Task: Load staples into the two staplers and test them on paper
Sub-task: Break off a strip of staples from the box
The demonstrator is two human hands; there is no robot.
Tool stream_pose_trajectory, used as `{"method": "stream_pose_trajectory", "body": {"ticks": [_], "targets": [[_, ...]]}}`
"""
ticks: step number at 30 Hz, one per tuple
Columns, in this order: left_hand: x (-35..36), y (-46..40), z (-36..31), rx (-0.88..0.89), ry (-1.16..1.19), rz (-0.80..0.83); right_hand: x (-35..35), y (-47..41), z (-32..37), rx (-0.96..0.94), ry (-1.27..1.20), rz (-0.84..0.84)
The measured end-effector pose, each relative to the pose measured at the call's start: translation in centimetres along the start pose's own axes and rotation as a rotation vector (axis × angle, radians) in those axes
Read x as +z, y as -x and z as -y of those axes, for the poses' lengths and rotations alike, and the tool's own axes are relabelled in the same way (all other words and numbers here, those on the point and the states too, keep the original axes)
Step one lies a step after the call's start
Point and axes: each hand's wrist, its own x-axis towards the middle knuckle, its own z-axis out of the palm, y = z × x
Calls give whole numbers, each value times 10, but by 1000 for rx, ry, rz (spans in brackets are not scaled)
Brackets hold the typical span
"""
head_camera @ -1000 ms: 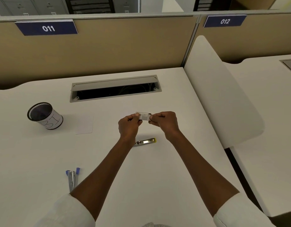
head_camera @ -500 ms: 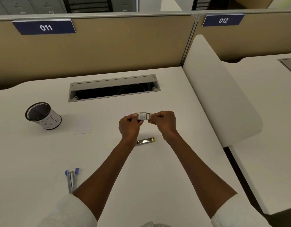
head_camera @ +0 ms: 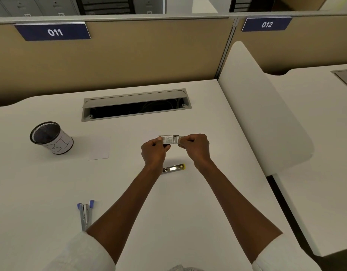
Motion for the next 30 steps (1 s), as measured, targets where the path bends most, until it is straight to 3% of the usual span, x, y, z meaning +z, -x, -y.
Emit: {"method": "stream_pose_trajectory", "body": {"ticks": [10, 18, 30], "targets": [[3, 3, 4, 12, 5, -22, 10, 1, 1, -83, 129, -107], [6, 6, 8, 20, 13, -39, 17, -2, 3, 94, 71, -120], [5, 6, 10, -42, 69, -30, 13, 2, 5, -119, 335, -115]]}}
